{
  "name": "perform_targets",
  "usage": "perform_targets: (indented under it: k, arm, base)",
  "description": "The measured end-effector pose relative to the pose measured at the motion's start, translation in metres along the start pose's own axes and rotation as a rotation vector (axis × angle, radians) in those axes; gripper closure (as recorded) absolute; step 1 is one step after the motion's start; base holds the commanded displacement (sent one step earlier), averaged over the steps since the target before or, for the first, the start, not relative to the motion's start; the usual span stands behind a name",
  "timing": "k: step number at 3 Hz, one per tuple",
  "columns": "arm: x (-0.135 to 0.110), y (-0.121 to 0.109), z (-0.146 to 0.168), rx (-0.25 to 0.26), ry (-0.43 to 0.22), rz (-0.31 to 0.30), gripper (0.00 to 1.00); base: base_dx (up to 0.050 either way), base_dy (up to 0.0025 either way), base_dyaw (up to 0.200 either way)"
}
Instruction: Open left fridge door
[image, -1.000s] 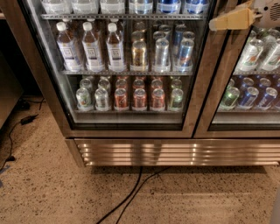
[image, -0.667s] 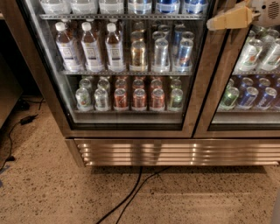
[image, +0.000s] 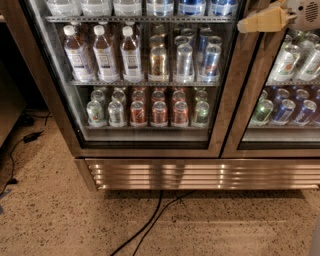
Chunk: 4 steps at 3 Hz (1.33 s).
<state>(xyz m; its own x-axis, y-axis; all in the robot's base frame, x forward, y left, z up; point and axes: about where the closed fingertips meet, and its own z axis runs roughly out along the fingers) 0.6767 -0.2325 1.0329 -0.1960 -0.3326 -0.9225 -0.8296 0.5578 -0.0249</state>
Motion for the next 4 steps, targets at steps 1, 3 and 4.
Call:
perform_targets:
  k: [1, 3, 4]
  arm:
    - [0.0002, -0.0008, -0.0012, -0.001, 0.000, 0.000, 0.49]
    - [-0.0020, -0.0013, 0.0024, -0.011, -0.002, -0.008, 0.51]
    - [-0.0007, -0.0027, -0.0001, -0.011, -0.002, -0.008, 0.70]
  base:
    - [0.000, 0.00000, 0.000]
    - [0.000, 0.00000, 0.000]
    - [0.000, 0.00000, 0.000]
